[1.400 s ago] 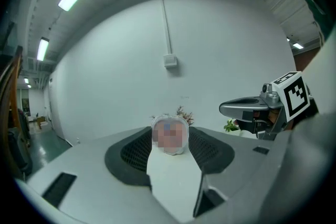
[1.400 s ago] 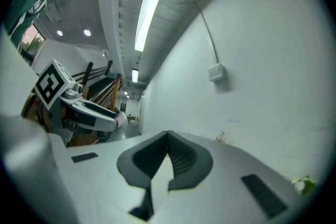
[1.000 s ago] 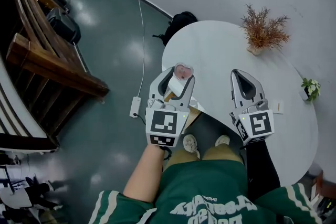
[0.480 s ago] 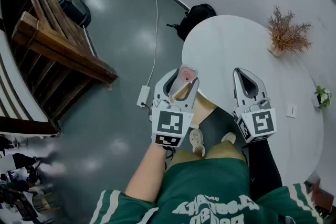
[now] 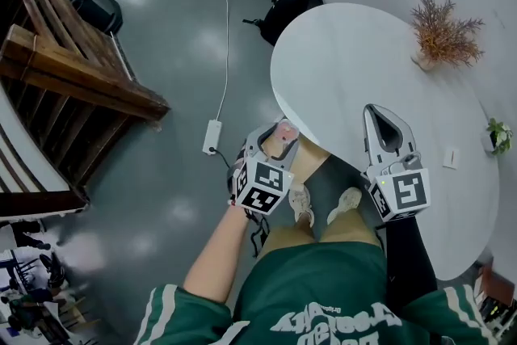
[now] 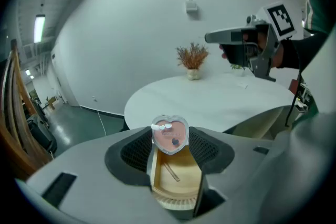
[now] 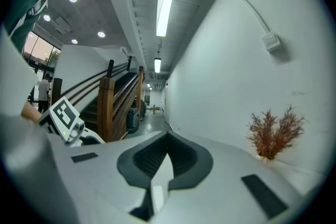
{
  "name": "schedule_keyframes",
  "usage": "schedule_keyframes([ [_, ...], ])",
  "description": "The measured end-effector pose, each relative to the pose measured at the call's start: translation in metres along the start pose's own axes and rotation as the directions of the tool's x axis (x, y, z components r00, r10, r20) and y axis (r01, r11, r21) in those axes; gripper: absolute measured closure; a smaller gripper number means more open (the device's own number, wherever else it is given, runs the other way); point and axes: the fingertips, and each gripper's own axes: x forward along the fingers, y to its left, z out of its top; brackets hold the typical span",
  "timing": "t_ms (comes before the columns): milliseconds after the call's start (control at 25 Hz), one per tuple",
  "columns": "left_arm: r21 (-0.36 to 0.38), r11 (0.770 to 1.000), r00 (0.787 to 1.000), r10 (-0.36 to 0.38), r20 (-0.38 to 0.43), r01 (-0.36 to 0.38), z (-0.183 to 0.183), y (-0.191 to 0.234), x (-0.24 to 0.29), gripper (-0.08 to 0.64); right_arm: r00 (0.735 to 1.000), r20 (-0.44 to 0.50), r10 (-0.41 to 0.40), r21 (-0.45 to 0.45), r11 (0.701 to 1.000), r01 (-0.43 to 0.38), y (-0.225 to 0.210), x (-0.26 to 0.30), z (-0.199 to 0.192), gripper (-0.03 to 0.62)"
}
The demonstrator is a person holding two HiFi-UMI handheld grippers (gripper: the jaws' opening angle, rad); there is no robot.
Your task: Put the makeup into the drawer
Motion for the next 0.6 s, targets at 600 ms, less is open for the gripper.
schedule_keyframes([
  [600, 0.166, 0.931, 0.890, -0.242, -0.387, 0.325, -0.131, -0.047, 0.109, 0.334, 0.992, -0.123, -0.039, 0.037, 0.998, 0.044, -0.023, -0.007, -0.054, 0.589],
])
